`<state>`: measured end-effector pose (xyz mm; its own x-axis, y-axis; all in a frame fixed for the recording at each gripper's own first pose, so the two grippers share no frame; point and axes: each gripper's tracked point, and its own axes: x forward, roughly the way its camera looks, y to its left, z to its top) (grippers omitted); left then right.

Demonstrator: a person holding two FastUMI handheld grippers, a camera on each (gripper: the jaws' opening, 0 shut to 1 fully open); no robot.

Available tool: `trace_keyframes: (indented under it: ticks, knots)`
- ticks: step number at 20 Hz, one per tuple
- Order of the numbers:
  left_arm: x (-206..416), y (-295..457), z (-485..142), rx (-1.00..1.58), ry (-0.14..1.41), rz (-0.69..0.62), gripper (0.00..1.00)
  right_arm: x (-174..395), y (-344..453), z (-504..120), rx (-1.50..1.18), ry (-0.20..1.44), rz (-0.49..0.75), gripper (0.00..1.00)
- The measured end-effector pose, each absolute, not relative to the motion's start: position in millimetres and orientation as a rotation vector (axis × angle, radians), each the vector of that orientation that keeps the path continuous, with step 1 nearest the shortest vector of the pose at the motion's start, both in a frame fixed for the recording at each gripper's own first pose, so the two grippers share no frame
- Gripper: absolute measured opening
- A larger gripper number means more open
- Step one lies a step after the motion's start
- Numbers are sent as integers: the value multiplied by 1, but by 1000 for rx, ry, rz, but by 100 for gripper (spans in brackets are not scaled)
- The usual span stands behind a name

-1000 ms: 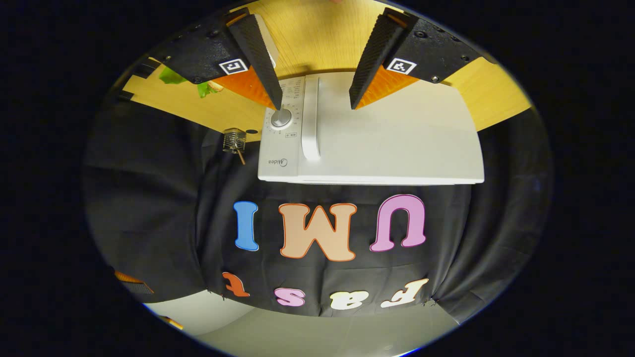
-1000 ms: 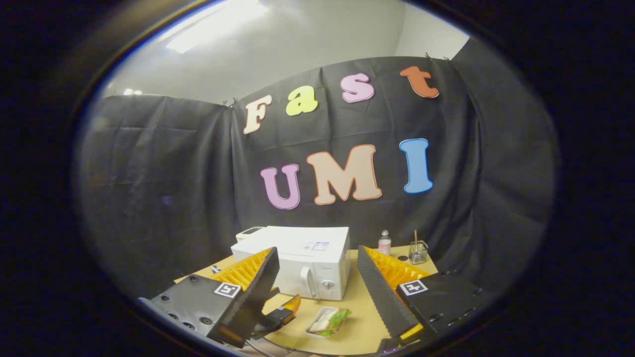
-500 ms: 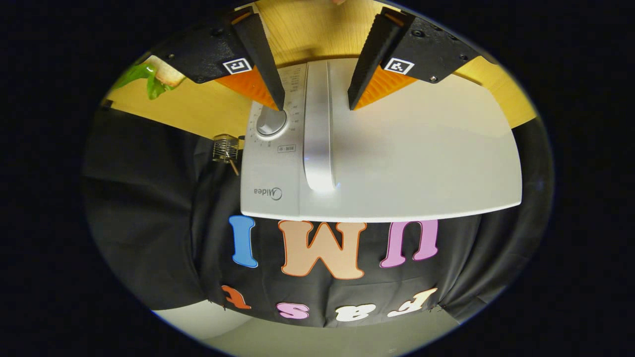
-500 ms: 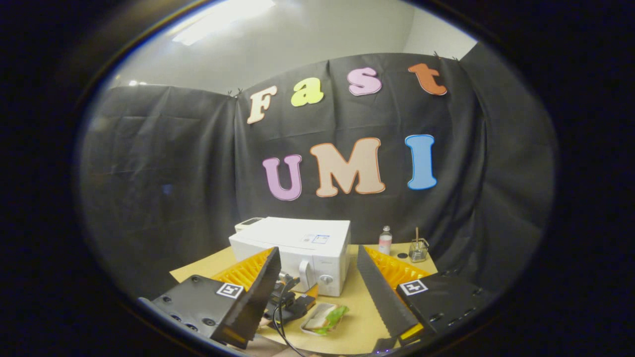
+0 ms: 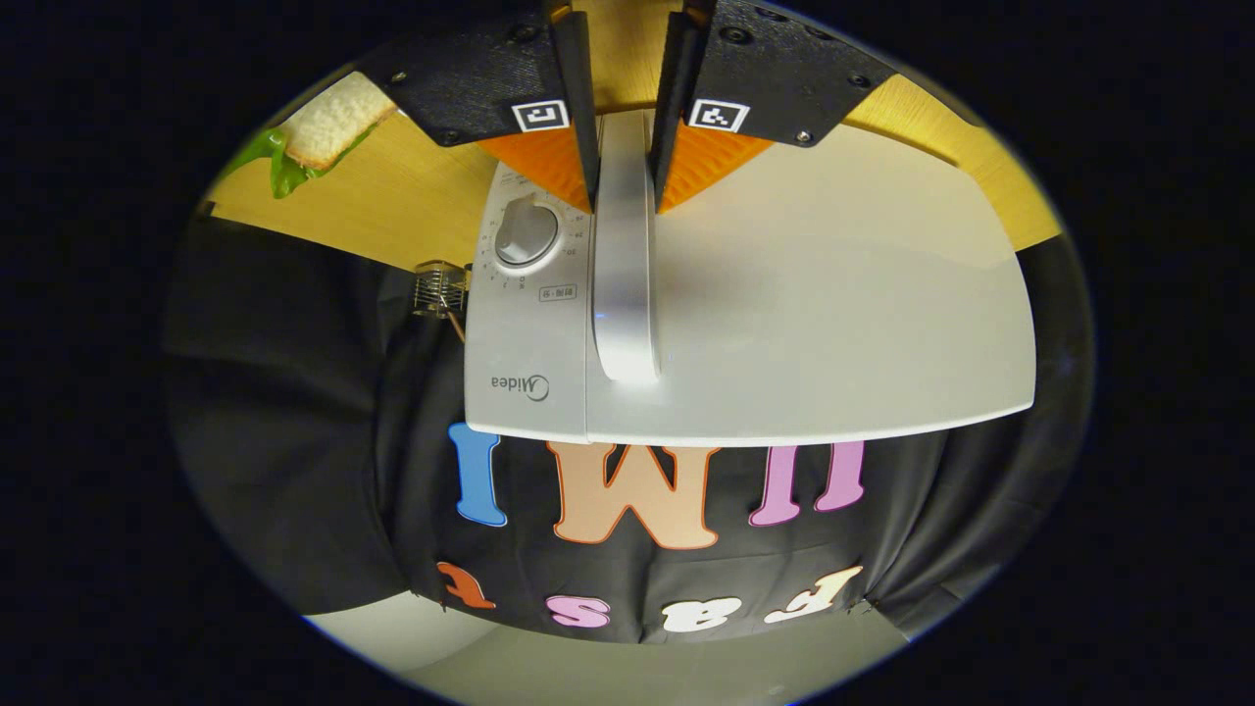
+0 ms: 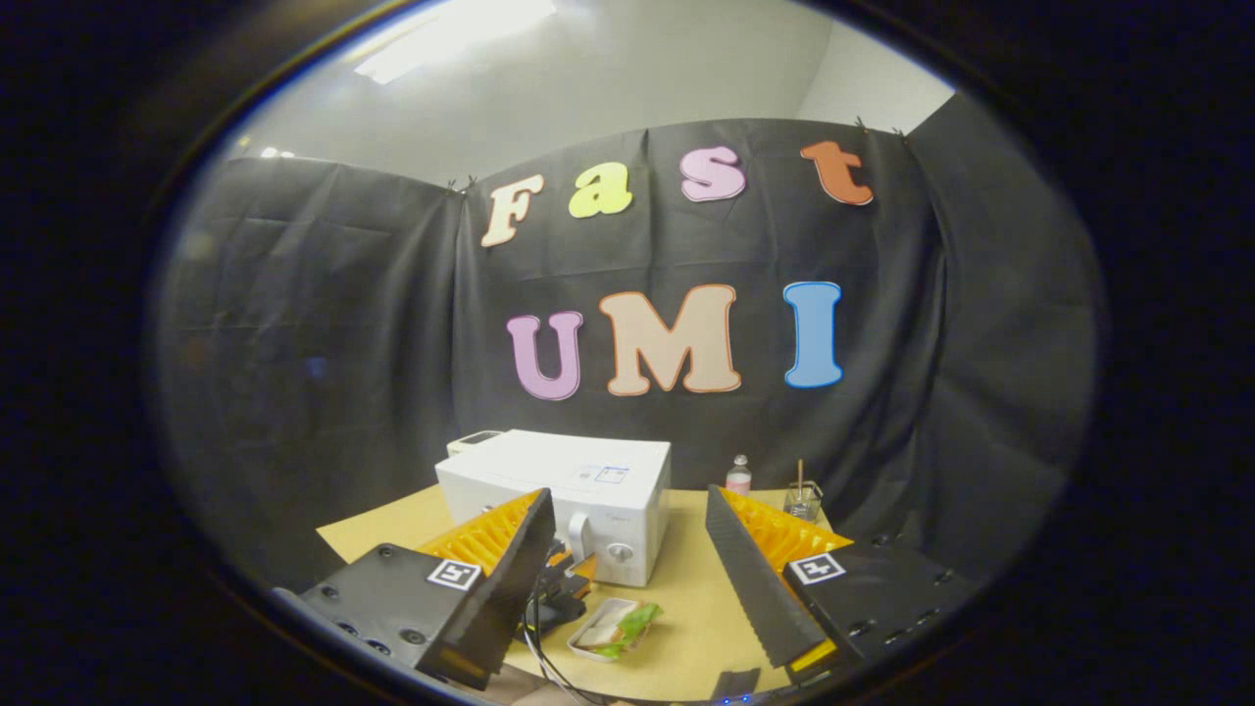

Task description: Open the microwave oven with the left hand, put the food in, and close the microwave oven.

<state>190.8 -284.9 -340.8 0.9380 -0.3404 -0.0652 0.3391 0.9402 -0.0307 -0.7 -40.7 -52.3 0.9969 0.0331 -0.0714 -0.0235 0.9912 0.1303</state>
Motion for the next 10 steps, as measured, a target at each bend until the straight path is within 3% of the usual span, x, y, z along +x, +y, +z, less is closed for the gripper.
trace_keyframes:
  ticks: [3,10]
  knots:
    - [190,-283,-340,-11,70,-339,29,1,-46,-56,135,78,22,98]
    - [184,-282,-341,-25,78,-339,14,7,-43,-70,159,105,36,98]
